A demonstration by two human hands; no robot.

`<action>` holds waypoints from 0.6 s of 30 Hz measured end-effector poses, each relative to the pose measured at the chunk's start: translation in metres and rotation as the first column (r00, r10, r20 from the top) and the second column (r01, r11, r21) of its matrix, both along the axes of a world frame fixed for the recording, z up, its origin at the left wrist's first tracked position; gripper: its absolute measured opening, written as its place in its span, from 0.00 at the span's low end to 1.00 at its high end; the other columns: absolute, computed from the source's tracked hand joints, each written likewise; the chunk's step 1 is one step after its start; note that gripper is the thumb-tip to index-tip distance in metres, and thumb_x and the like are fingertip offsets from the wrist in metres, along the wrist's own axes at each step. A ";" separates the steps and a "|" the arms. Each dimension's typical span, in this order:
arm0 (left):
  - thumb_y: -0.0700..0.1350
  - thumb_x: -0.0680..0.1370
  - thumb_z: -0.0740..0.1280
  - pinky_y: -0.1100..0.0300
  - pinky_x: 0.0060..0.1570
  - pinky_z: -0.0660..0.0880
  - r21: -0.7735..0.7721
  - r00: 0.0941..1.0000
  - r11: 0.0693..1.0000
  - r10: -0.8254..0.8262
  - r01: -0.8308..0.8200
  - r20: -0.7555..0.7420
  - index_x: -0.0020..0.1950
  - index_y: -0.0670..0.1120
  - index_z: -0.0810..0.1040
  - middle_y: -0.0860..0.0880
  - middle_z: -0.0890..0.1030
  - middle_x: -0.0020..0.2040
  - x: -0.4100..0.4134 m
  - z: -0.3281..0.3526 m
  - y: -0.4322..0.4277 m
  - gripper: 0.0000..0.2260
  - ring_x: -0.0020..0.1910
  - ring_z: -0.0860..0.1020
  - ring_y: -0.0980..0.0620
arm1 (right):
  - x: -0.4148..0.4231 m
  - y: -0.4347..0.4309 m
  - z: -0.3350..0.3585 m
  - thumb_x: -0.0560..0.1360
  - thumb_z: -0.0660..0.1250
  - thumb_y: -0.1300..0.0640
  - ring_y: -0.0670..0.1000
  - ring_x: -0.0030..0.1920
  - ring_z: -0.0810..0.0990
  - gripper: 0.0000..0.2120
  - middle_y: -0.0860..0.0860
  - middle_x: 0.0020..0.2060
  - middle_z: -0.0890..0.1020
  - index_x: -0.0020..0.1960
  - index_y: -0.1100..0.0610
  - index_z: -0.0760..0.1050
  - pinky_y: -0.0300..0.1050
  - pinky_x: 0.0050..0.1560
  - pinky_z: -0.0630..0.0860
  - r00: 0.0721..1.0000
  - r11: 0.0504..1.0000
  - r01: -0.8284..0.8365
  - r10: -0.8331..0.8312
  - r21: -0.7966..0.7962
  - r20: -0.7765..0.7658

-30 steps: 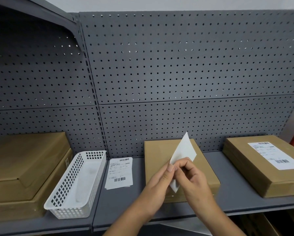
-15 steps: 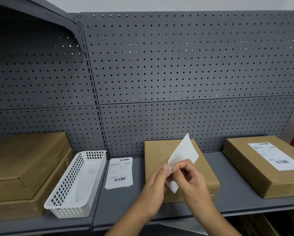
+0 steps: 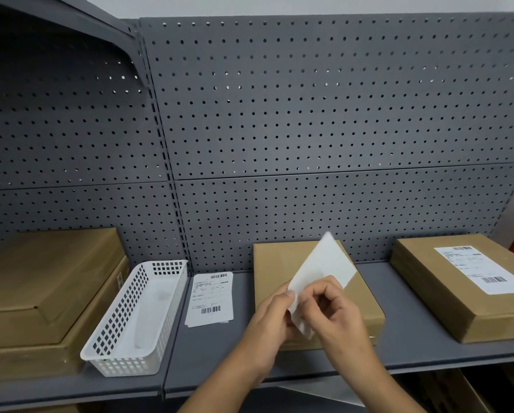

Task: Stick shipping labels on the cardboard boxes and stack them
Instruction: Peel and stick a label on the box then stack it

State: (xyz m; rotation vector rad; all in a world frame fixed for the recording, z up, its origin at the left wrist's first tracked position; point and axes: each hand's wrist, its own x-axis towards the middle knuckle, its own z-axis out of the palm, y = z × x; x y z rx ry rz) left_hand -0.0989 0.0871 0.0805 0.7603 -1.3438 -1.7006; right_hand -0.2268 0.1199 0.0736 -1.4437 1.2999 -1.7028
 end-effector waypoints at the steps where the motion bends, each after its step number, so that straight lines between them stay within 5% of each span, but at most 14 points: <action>1: 0.47 0.82 0.55 0.35 0.66 0.74 0.004 1.000 1.000 0.002 -0.002 0.010 0.67 0.45 0.80 0.36 0.82 0.63 0.001 0.000 0.000 0.20 0.67 0.77 0.32 | -0.001 0.000 -0.001 0.76 0.69 0.62 0.61 0.40 0.78 0.05 0.54 0.40 0.78 0.42 0.57 0.79 0.57 0.43 0.76 1.000 1.000 -0.001 0.001 0.009 0.009; 6: 0.38 0.85 0.56 0.43 0.59 0.81 -0.032 0.984 0.991 0.134 -0.131 0.119 0.55 0.48 0.86 0.43 0.87 0.52 0.004 0.005 -0.004 0.18 0.50 0.84 0.50 | -0.007 0.005 0.002 0.78 0.68 0.71 0.53 0.38 0.81 0.09 0.54 0.40 0.78 0.40 0.62 0.78 0.47 0.42 0.80 0.995 1.000 -0.014 0.012 0.024 0.097; 10: 0.35 0.84 0.61 0.43 0.54 0.84 -0.072 0.967 0.980 0.198 -0.188 0.163 0.53 0.42 0.84 0.40 0.86 0.52 0.009 0.003 -0.009 0.12 0.51 0.85 0.46 | -0.018 0.009 -0.006 0.78 0.68 0.68 0.59 0.40 0.83 0.07 0.56 0.41 0.78 0.42 0.62 0.79 0.55 0.47 0.81 0.993 0.999 0.013 -0.017 0.032 0.113; 13: 0.36 0.84 0.62 0.51 0.51 0.84 -0.121 0.967 0.977 0.196 -0.177 0.164 0.55 0.44 0.84 0.46 0.87 0.52 0.014 0.011 -0.007 0.10 0.53 0.86 0.49 | -0.023 0.019 -0.012 0.77 0.69 0.66 0.60 0.42 0.82 0.08 0.57 0.42 0.78 0.40 0.59 0.80 0.48 0.46 0.82 0.984 0.999 0.016 -0.024 0.047 0.174; 18: 0.43 0.85 0.62 0.63 0.54 0.78 -0.538 0.872 0.842 0.296 -0.045 0.390 0.58 0.56 0.82 0.60 0.83 0.54 0.020 0.026 0.000 0.11 0.53 0.81 0.59 | -0.028 0.036 0.021 0.79 0.71 0.59 0.56 0.47 0.77 0.02 0.50 0.45 0.78 0.50 0.54 0.79 0.44 0.48 0.76 0.983 0.985 0.091 -0.112 -0.146 -0.142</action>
